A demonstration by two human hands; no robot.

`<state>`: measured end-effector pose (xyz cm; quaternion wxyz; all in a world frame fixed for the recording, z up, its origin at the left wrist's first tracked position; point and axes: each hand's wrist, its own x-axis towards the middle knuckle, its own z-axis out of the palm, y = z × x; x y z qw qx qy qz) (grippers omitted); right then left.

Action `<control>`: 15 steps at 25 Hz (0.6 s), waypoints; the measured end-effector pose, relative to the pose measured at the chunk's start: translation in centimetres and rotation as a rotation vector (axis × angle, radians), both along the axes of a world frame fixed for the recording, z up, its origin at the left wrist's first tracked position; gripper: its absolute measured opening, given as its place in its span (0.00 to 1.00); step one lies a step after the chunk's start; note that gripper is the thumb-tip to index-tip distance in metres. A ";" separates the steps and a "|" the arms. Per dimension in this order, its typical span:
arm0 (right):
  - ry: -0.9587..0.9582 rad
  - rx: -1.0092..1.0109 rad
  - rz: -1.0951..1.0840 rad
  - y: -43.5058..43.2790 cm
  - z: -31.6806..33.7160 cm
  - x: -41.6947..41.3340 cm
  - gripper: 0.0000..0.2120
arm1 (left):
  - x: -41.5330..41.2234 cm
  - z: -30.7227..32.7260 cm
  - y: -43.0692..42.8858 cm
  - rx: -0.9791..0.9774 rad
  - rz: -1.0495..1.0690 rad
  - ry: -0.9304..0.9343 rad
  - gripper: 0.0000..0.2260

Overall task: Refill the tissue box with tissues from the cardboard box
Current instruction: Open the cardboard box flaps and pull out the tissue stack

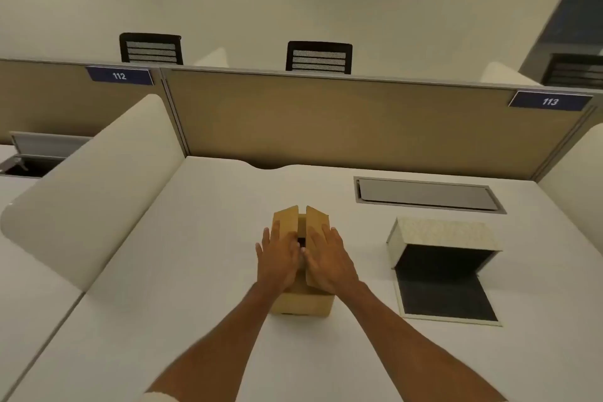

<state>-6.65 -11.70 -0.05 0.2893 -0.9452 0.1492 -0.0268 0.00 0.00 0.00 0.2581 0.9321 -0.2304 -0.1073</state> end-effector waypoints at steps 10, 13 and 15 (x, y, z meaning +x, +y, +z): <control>0.083 0.087 -0.120 1.0 -0.5 1.6 0.23 | 2.9 -1.3 0.3 -0.112 0.086 0.136 0.31; -0.025 0.209 -0.134 0.0 -0.4 1.2 0.23 | 3.8 -1.5 1.2 -0.135 0.136 0.195 0.36; -0.127 0.355 -0.172 -1.1 -0.4 0.6 0.22 | 4.2 -1.8 2.1 -0.153 0.186 0.227 0.38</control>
